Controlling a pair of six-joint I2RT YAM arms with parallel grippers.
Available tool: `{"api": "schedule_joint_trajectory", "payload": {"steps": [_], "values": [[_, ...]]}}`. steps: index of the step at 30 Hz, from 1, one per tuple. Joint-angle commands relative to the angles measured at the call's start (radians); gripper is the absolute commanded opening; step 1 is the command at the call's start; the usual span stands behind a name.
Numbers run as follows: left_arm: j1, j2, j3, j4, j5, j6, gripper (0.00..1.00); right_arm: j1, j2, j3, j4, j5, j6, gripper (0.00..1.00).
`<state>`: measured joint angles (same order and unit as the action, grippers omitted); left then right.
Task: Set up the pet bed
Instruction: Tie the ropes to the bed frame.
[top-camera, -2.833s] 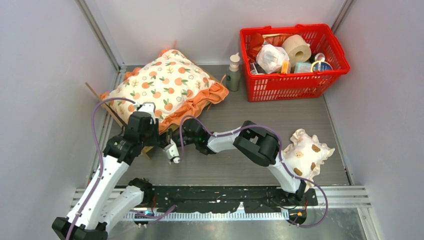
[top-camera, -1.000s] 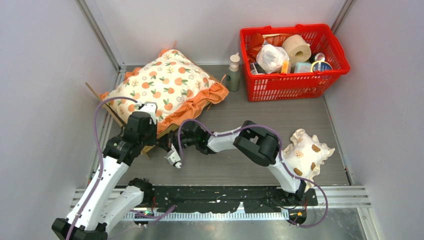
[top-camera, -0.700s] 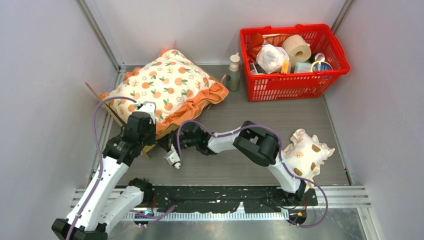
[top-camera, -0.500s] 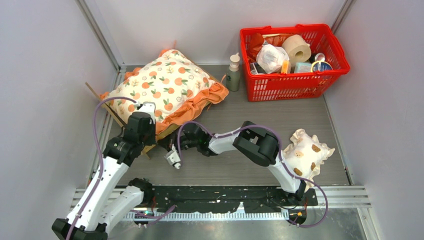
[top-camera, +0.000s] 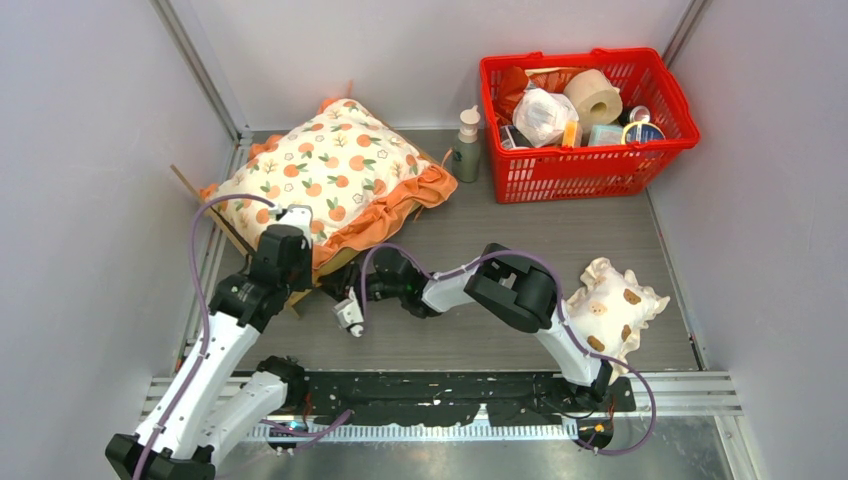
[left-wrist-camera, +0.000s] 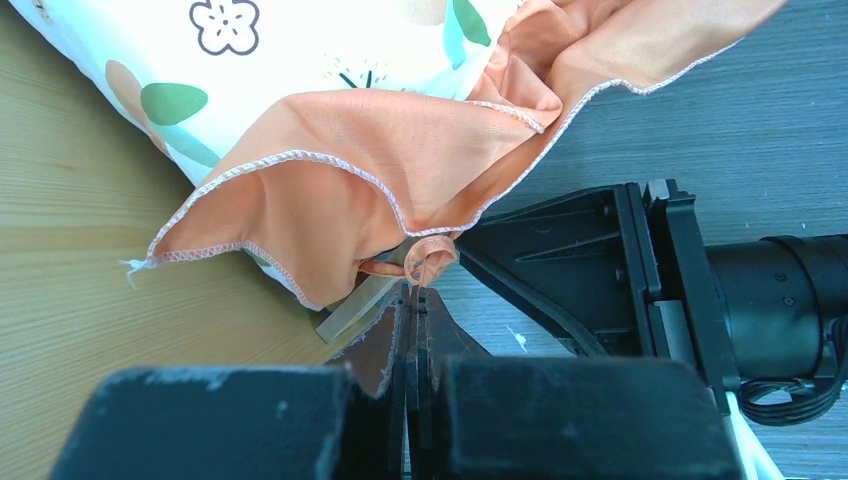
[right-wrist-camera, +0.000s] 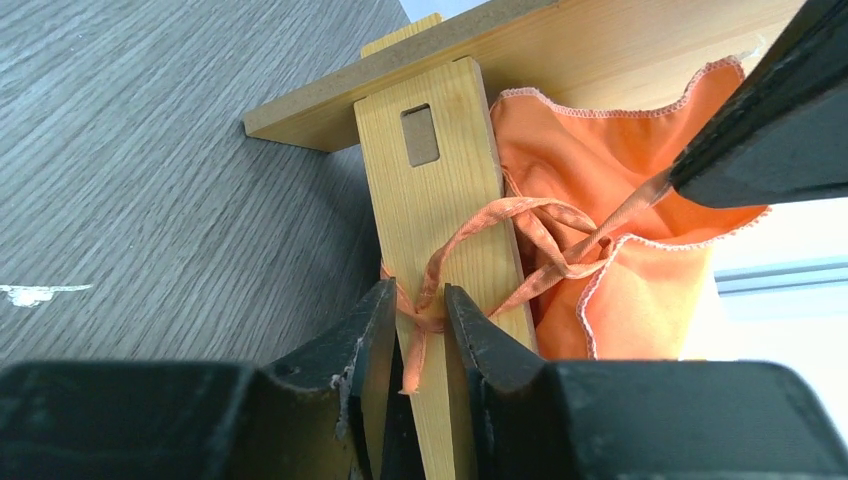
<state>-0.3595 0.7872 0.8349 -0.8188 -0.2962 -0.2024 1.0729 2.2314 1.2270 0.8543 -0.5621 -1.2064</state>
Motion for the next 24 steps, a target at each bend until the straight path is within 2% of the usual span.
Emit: {"api": "schedule_joint_trajectory", "payload": {"steps": [1, 9, 15, 21, 24], "values": [[0.005, 0.008, -0.002, 0.050, -0.015, 0.002, 0.00, -0.002, -0.079, -0.023, 0.120, 0.004, 0.037, 0.31], [0.005, 0.017, -0.002, 0.053, -0.024, 0.009, 0.00, 0.001, -0.090, -0.051, 0.183, -0.022, 0.092, 0.38], [0.005, 0.016, 0.001, 0.052, -0.033, 0.012, 0.00, 0.002, -0.097, -0.084, 0.240, 0.001, 0.140, 0.38], [0.005, 0.017, 0.001, 0.056, -0.031, 0.011, 0.00, 0.016, -0.067, -0.140, 0.364, 0.145, 0.269, 0.38], [0.006, 0.017, 0.000, 0.061, -0.023, 0.011, 0.00, 0.054, -0.043, -0.140, 0.368, 0.282, 0.326, 0.38]]}}
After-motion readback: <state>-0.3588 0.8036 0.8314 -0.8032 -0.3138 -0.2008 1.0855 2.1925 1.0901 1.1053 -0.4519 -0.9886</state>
